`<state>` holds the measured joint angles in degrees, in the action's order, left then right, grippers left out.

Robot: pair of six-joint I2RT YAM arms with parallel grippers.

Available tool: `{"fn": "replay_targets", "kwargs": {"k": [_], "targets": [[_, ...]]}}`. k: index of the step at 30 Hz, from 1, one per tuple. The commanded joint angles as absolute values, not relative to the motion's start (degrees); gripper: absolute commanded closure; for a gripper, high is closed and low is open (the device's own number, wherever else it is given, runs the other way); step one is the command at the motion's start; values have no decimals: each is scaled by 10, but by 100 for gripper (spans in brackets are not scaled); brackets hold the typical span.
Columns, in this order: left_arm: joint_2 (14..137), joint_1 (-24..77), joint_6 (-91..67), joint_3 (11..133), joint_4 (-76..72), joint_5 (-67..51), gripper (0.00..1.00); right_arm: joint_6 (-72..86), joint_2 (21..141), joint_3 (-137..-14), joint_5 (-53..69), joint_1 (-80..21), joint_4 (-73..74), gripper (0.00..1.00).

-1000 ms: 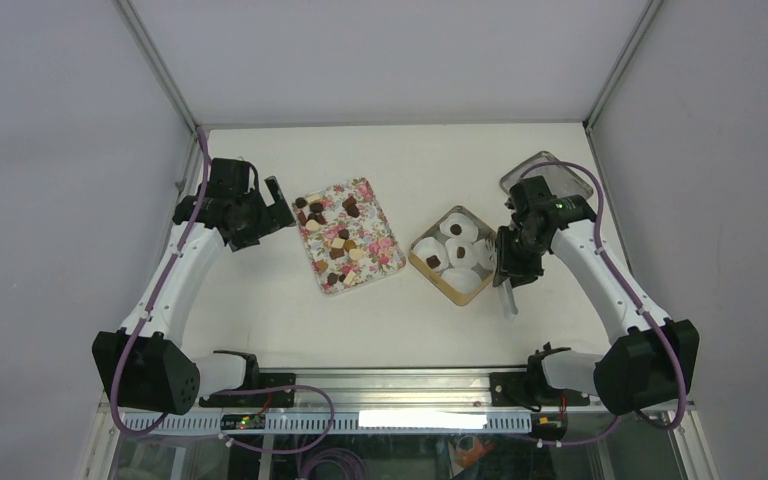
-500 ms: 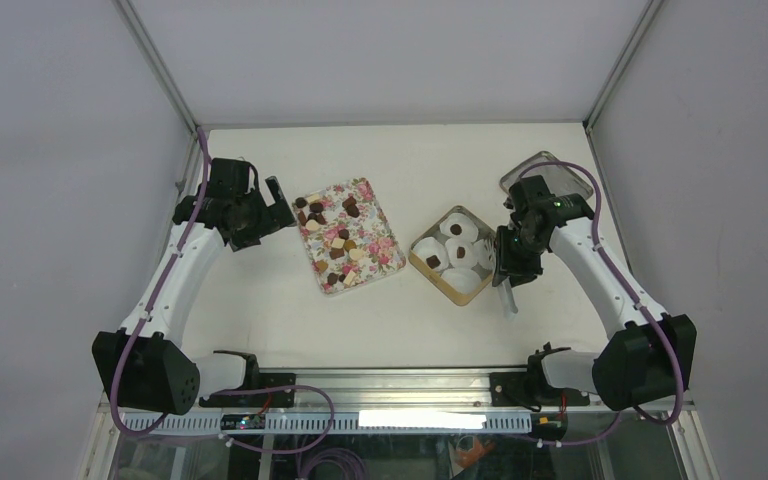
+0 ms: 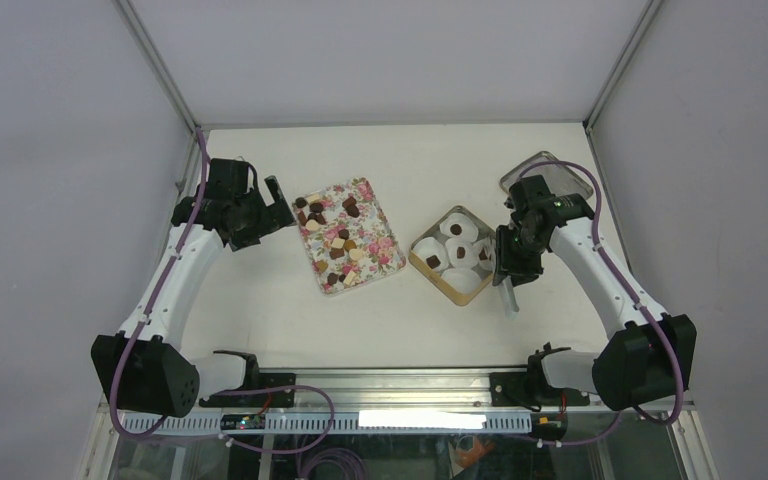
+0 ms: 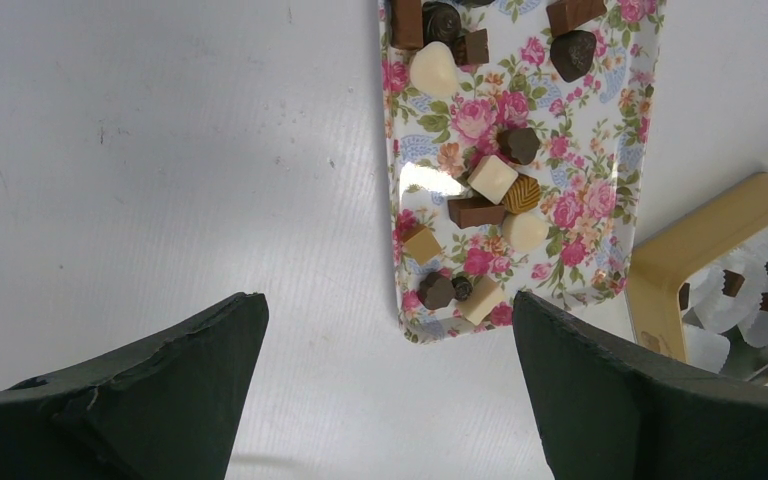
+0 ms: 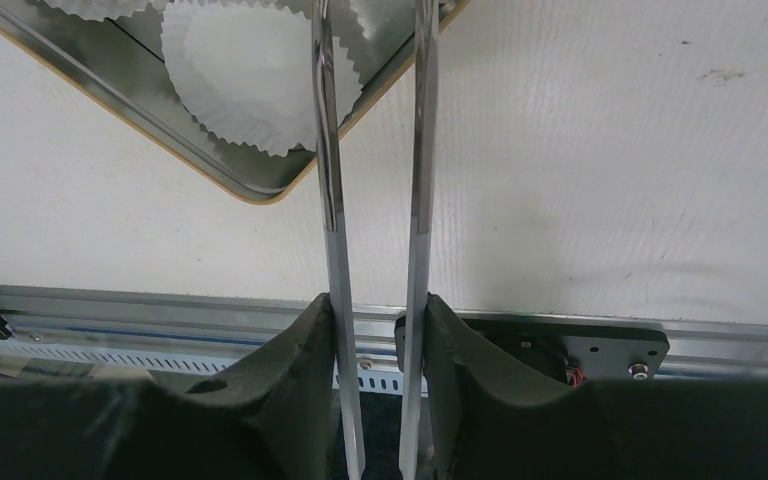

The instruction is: Pack the chocolate

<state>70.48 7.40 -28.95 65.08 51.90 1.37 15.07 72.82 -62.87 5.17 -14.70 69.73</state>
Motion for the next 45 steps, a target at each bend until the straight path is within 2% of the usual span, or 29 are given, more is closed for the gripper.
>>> {"fn": "replay_targets", "kwargs": {"k": [1,7,12,16,22,29,45], "targets": [[686,70,-287,656,497,4,1,142,718,-651,51,-143,693,64],[690,70,-287,658,497,1,1,132,711,-679,66,-144,703,65],[690,71,-289,658,498,1,1,134,708,-692,108,-163,691,71],[687,70,-290,656,497,2,1,155,712,-721,107,-229,682,70],[687,70,-293,655,497,4,1,178,743,-748,110,-386,628,69],[672,70,-292,650,501,18,1,184,859,-788,88,-531,603,66],[669,70,-283,652,511,33,1,208,1039,-886,12,-566,610,63]]}}
